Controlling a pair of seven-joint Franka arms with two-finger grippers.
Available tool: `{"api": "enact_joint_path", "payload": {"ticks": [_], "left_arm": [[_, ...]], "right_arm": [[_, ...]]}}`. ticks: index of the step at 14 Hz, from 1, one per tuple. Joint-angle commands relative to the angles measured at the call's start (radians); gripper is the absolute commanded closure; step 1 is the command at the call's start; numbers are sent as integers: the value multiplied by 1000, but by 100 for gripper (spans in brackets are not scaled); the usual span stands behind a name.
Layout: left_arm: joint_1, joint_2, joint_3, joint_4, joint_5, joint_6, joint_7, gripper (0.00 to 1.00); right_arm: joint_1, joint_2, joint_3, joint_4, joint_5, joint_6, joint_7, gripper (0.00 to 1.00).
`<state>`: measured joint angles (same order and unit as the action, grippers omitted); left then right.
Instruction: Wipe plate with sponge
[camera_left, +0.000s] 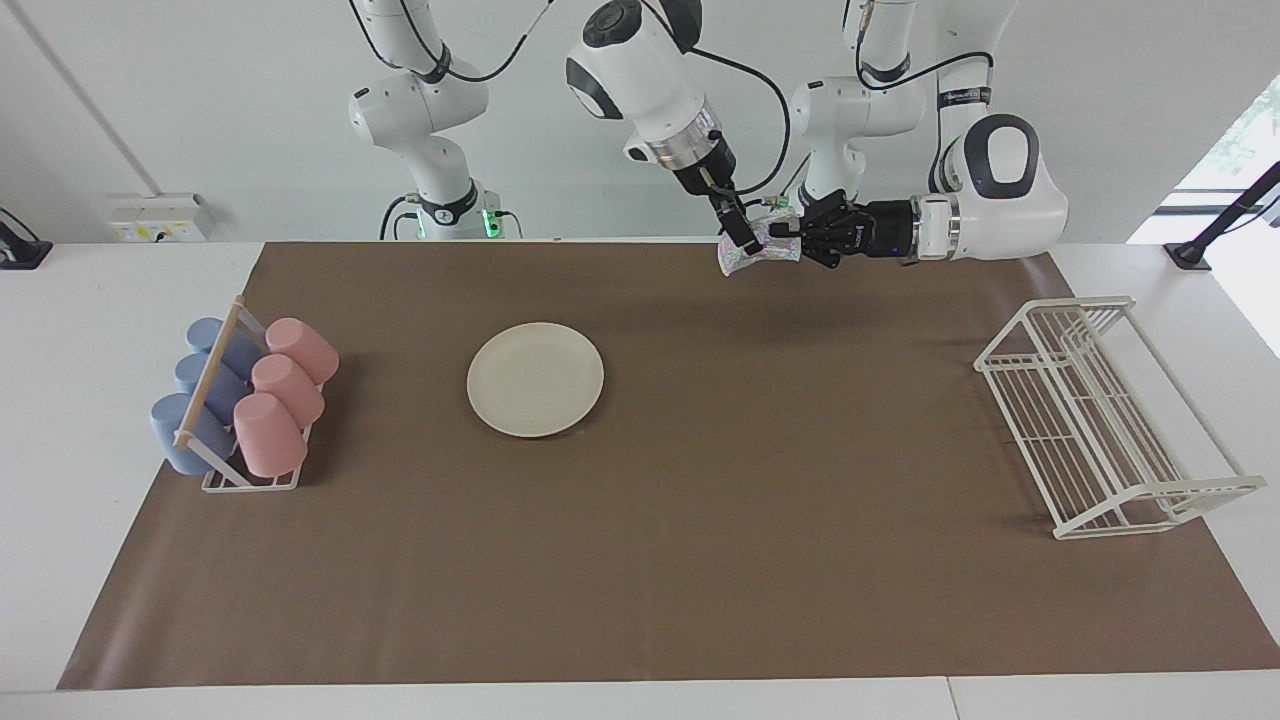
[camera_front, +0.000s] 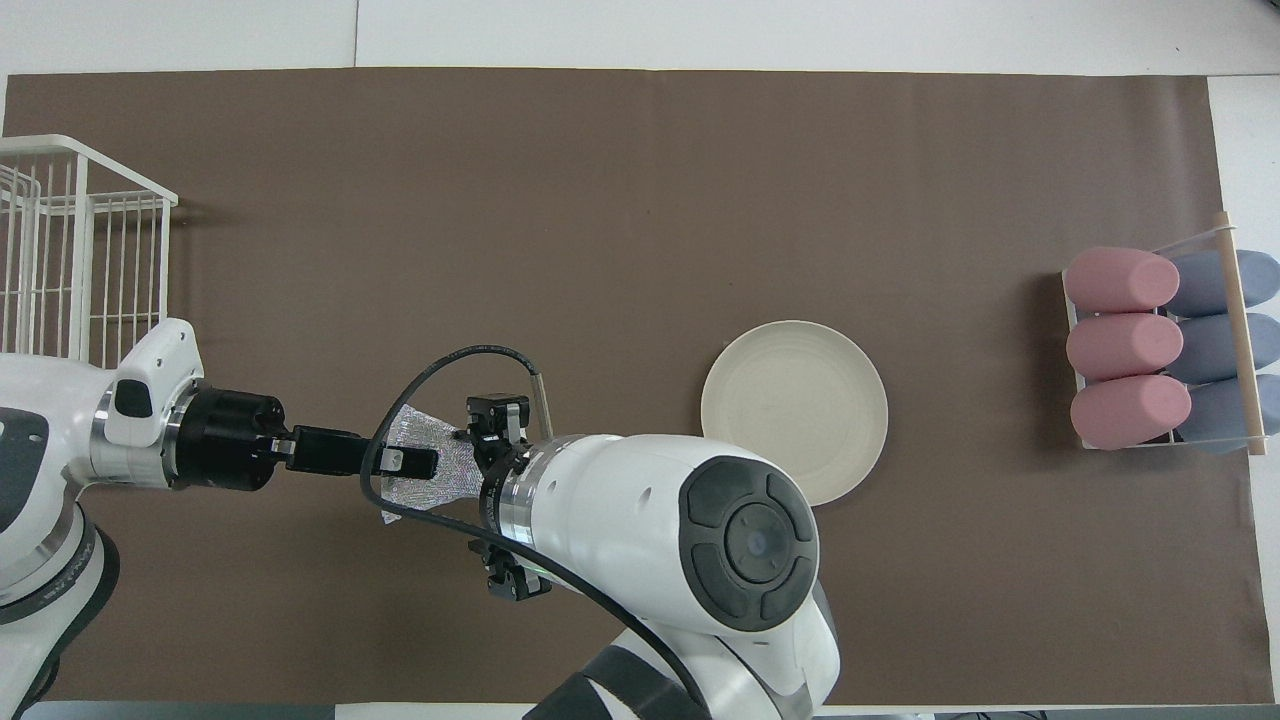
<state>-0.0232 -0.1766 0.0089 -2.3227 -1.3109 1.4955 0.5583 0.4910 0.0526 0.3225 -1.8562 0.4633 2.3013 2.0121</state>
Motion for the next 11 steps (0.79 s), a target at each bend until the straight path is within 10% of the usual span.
{"api": "enact_joint_path", "payload": {"ticks": [1, 3, 4, 11], "left_arm": [[-9, -29, 14, -30, -16, -17, 15, 100], [-7, -29, 16, -30, -14, -20, 15, 100], [-7, -29, 14, -30, -13, -20, 15, 100], [-9, -29, 14, -30, -10, -21, 15, 100]], "right_arm": [[-14, -16, 4, -20, -12, 3, -18, 4], [-14, -14, 4, -18, -11, 7, -18, 80], [-14, -14, 4, -17, -11, 9, -18, 100], [-14, -14, 3, -17, -12, 9, -21, 100]]}}
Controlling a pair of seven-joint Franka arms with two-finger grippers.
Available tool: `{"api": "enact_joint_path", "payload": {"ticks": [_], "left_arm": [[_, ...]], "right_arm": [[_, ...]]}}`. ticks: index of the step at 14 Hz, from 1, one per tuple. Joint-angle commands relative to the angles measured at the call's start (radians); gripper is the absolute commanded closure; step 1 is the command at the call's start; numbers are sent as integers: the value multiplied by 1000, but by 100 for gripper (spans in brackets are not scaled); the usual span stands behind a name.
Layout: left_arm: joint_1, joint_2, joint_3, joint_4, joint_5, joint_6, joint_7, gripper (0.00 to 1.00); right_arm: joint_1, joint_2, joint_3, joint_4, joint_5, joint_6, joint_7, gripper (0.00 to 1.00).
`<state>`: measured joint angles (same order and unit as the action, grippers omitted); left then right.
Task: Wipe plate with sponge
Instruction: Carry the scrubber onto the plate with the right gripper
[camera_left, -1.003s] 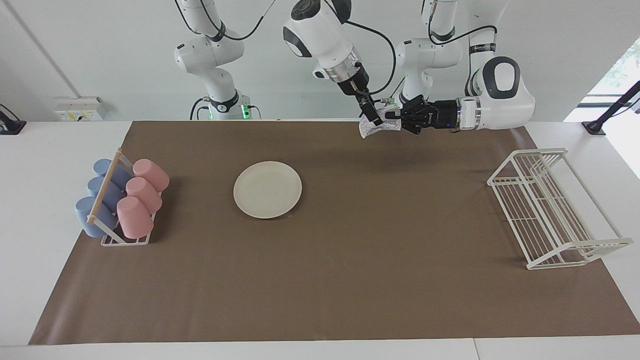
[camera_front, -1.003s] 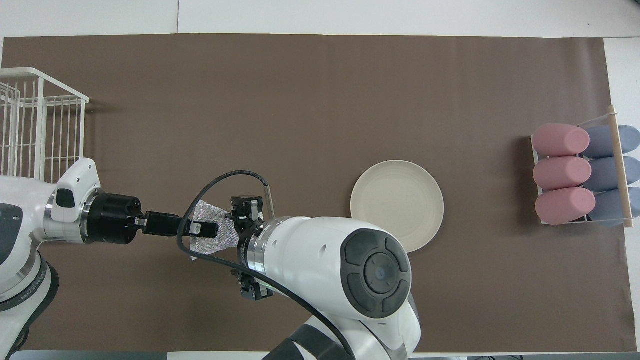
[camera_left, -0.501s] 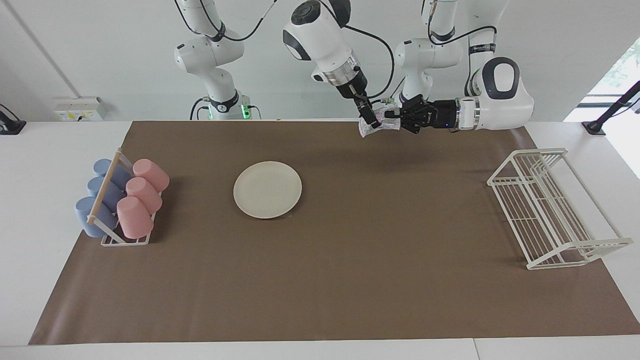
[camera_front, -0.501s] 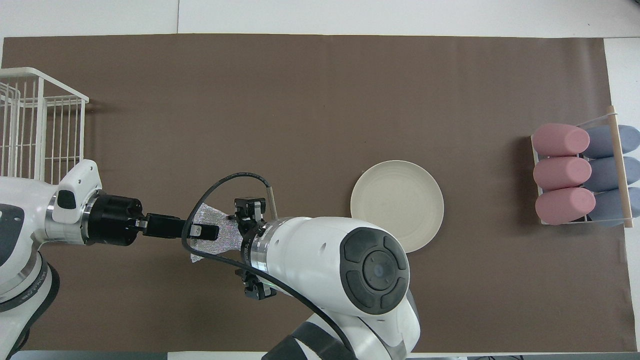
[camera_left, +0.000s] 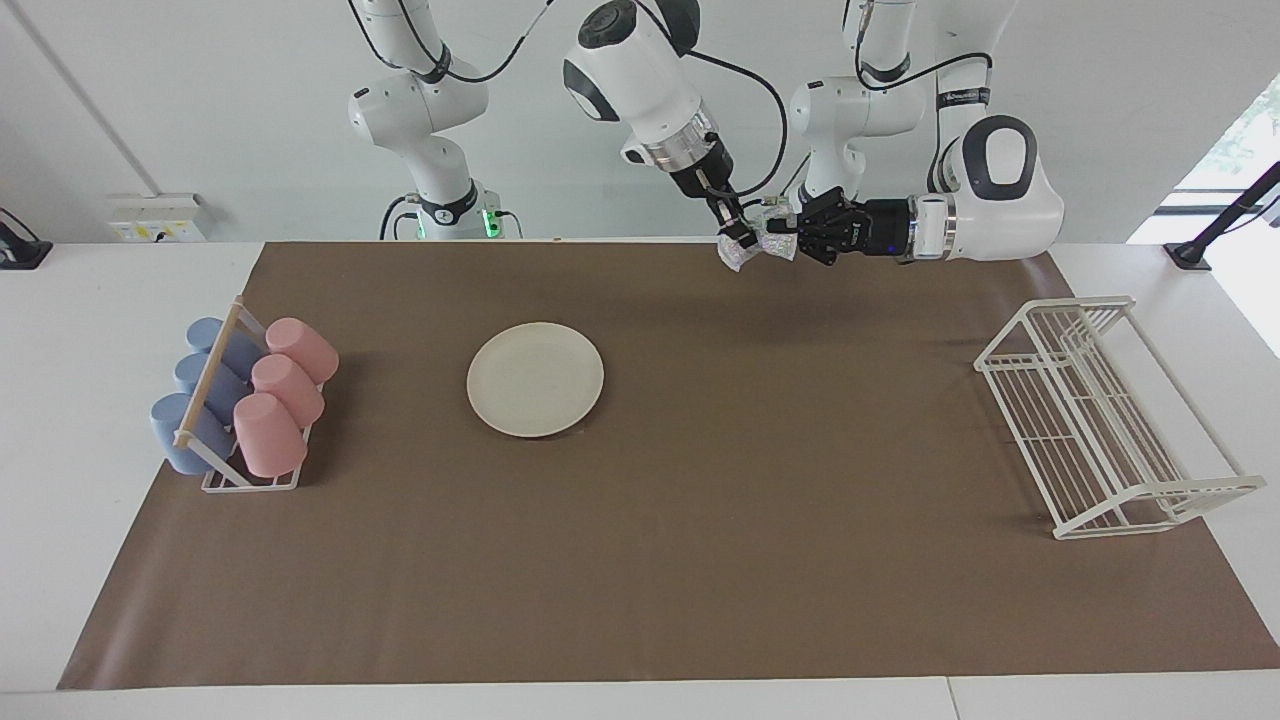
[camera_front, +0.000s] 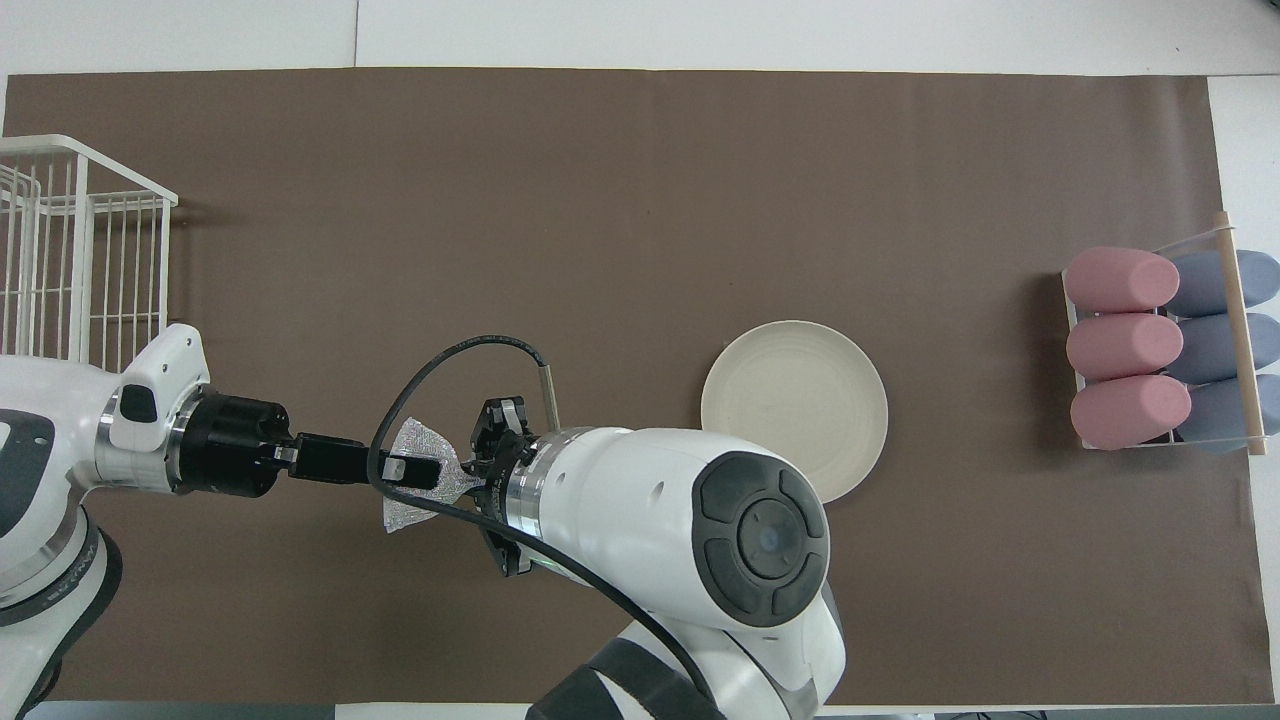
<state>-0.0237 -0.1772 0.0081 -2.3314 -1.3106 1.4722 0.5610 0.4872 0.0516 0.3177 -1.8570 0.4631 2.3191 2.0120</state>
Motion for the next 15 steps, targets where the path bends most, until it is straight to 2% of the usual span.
{"api": "enact_joint_path", "payload": {"ticks": [1, 2, 3, 6, 10, 12, 15], "left_arm": [[-9, -28, 15, -22, -9, 2, 13, 100], [-12, -30, 15, -19, -6, 0, 11, 74], [-12, -34, 15, -20, -1, -1, 4, 1], [-5, -35, 15, -20, 5, -1, 4, 0], [-2, -35, 15, -19, 5, -1, 4, 0], [-2, -35, 15, -19, 14, -1, 4, 0], [1, -30, 16, -13, 31, 11, -15, 0]], "right_arm": [[-12, -13, 8, -18, -12, -10, -21, 100], [-15, -13, 8, -19, -12, -15, -21, 100], [-18, -15, 4, -19, -12, -27, -21, 100], [-74, -27, 1, -60, -41, -30, -80, 100], [-218, -16, 1, -186, -73, -8, -436, 100], [-286, -7, 1, -275, -75, 23, -603, 100], [-369, -19, 3, -428, -75, 127, -752, 100]]}}
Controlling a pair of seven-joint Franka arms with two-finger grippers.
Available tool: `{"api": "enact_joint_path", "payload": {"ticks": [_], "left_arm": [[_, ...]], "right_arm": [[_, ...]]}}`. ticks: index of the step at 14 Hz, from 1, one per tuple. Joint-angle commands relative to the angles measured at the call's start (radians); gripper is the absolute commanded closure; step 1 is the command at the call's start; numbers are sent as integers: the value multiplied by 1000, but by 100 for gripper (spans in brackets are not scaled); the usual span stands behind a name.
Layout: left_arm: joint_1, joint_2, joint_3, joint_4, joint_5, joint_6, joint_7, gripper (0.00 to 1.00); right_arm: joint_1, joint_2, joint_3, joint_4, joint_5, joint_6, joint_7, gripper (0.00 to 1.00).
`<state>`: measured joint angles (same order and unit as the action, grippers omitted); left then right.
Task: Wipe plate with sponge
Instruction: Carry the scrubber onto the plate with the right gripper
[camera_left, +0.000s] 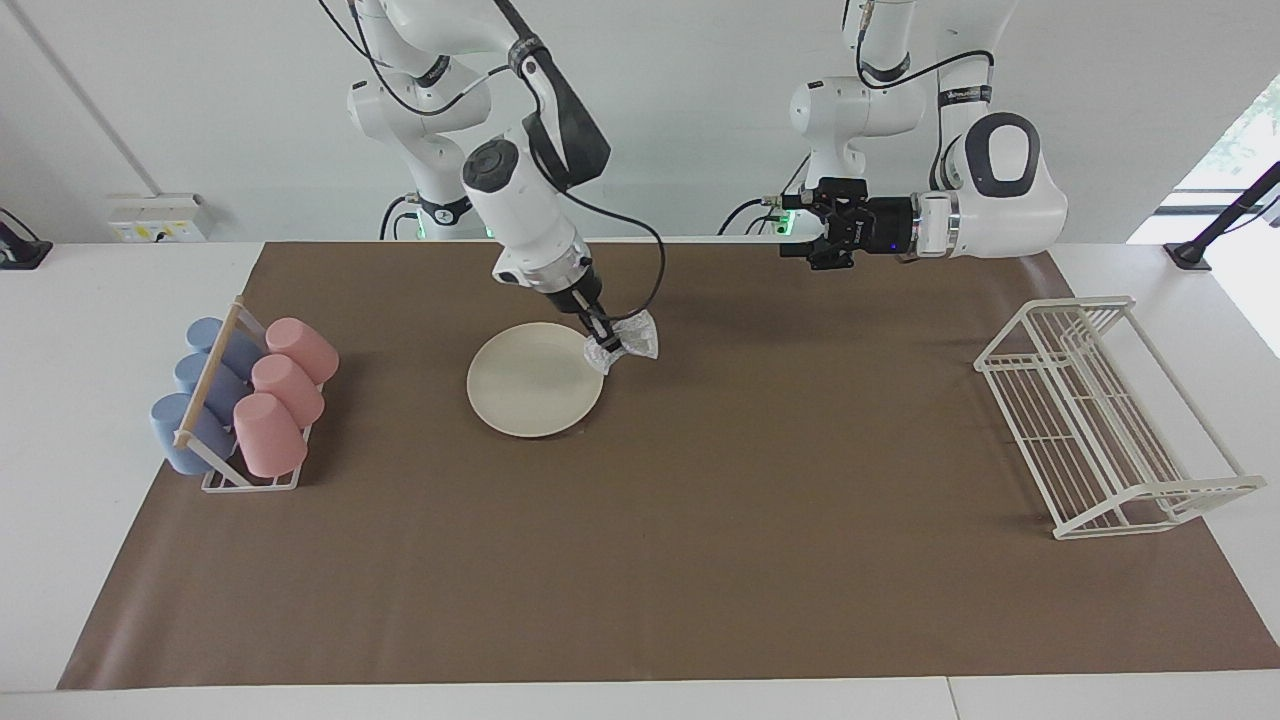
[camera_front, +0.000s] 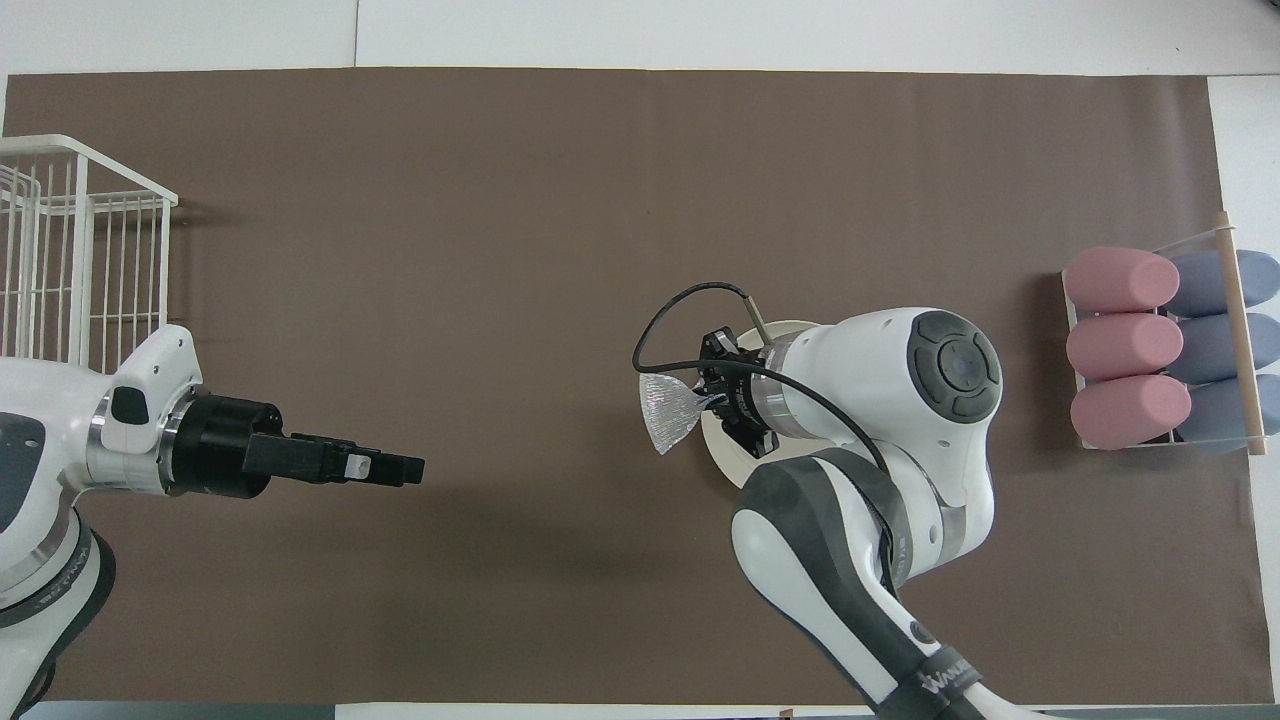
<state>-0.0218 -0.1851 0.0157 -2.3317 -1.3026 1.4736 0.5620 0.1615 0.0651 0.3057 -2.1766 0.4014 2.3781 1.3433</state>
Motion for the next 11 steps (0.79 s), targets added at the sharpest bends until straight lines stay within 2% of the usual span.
{"api": "enact_joint_path", "payload": {"ticks": [1, 4, 6, 11], "left_arm": [[-1, -21, 7, -11, 76, 22, -16, 0], [22, -17, 9, -9, 167, 51, -19, 0], [52, 1, 7, 23, 288, 68, -17, 0], [68, 9, 7, 55, 452, 145, -76, 0]], "right_arm": [[-49, -28, 15, -135, -13, 93, -114, 100], [-50, 31, 15, -155, -13, 124, -134, 100], [-54, 61, 15, -164, -13, 125, -174, 100], [-164, 64, 15, -206, -13, 168, -398, 100]]}}
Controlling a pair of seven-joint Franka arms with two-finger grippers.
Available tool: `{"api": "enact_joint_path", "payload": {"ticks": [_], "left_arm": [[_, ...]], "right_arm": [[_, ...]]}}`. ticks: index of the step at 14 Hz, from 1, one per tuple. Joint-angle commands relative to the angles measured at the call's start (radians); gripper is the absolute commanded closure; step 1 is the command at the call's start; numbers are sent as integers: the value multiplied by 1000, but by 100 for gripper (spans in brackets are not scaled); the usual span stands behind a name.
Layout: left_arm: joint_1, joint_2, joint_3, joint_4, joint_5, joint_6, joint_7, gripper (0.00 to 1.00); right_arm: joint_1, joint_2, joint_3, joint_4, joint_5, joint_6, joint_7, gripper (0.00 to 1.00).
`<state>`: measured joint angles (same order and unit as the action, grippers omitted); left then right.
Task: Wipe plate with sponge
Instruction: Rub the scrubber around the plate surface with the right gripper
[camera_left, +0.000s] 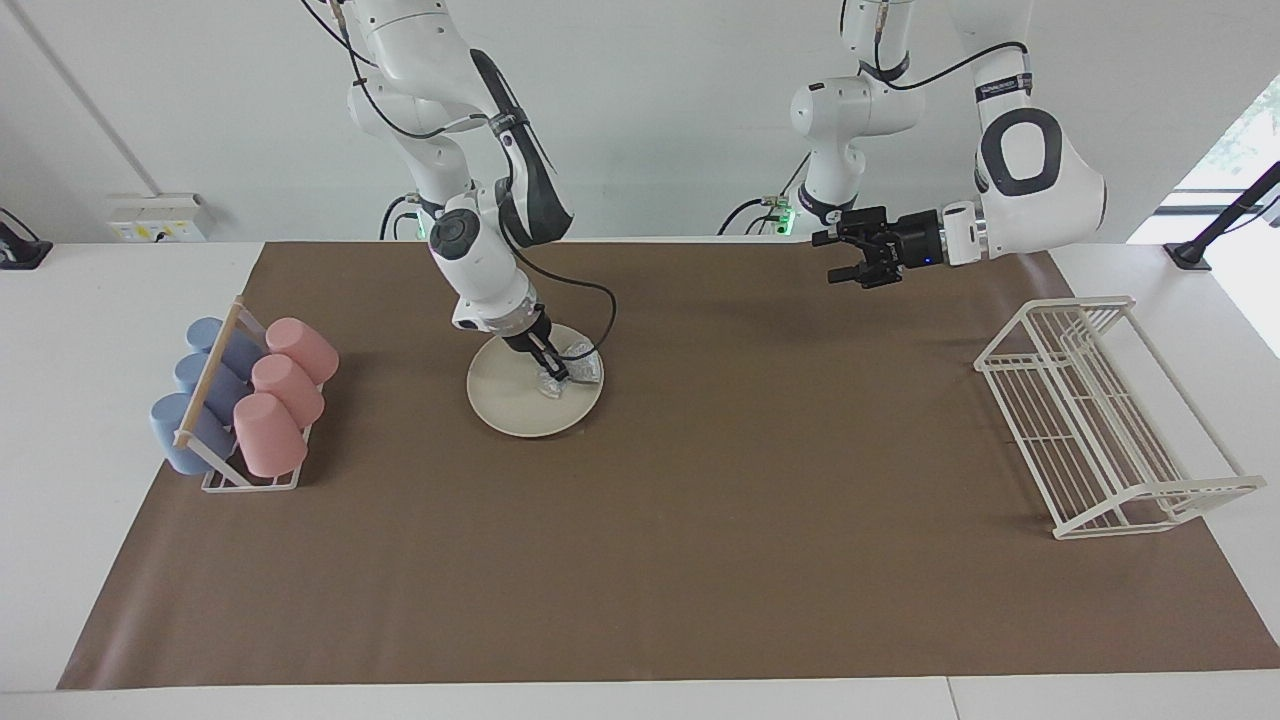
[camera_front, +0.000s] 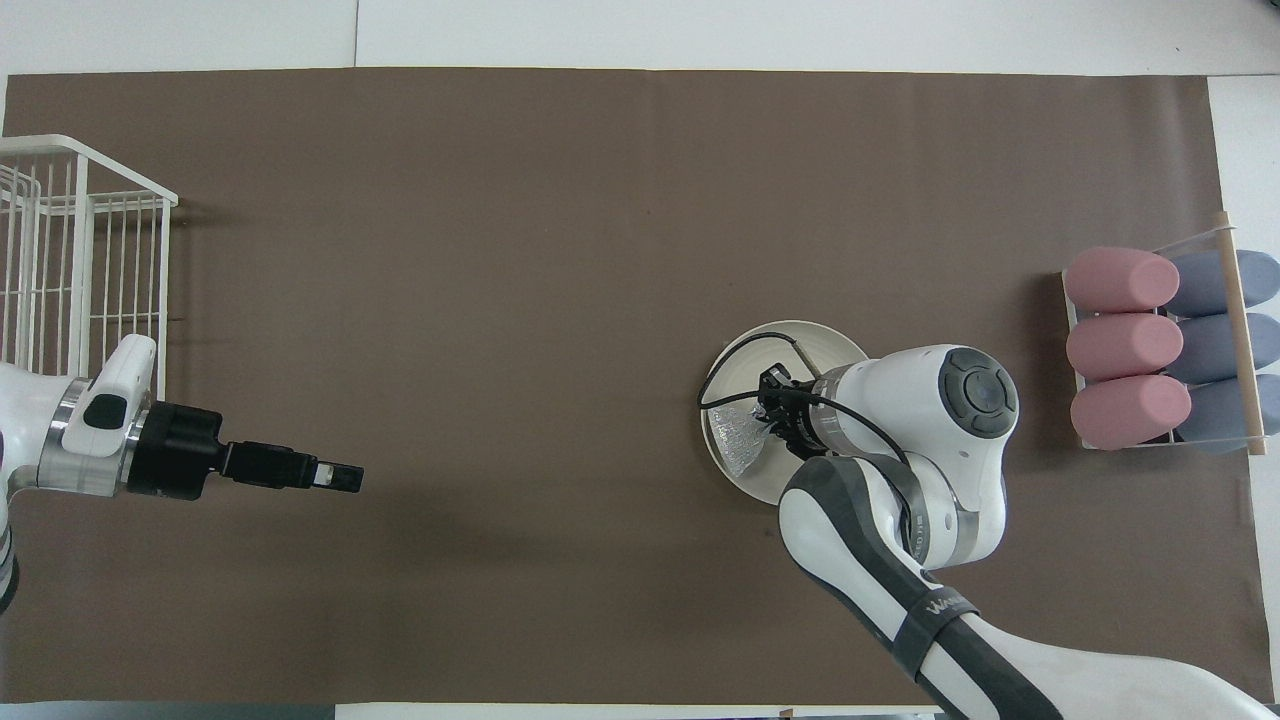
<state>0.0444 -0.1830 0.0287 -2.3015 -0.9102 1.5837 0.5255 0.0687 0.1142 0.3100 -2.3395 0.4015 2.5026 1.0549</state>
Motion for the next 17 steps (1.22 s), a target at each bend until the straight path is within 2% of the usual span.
{"api": "enact_joint_path", "payload": {"ticks": [1, 4, 5, 8, 10, 13, 17], "left_arm": [[3, 7, -6, 34, 79, 42, -41, 0], [-9, 10, -6, 34, 103, 120, -71, 0], [-17, 14, -16, 36, 152, 171, -108, 0], [-83, 19, -30, 50, 241, 284, -240, 0], [-127, 23, -30, 50, 249, 343, -321, 0], [-132, 28, -30, 50, 277, 358, -354, 0], [-132, 30, -30, 50, 286, 361, -355, 0]], "right_arm": [[-90, 18, 11, -43, -13, 45, -151, 100], [-138, 21, 11, -41, -13, 47, -280, 100], [-139, 21, 11, -41, -13, 47, -280, 100], [-119, 18, 15, -41, -13, 47, -251, 100], [-54, 18, 15, -41, -13, 48, -147, 100], [57, 16, 15, -41, -12, 84, 23, 100], [28, 18, 14, -43, -12, 90, -48, 100]]}}
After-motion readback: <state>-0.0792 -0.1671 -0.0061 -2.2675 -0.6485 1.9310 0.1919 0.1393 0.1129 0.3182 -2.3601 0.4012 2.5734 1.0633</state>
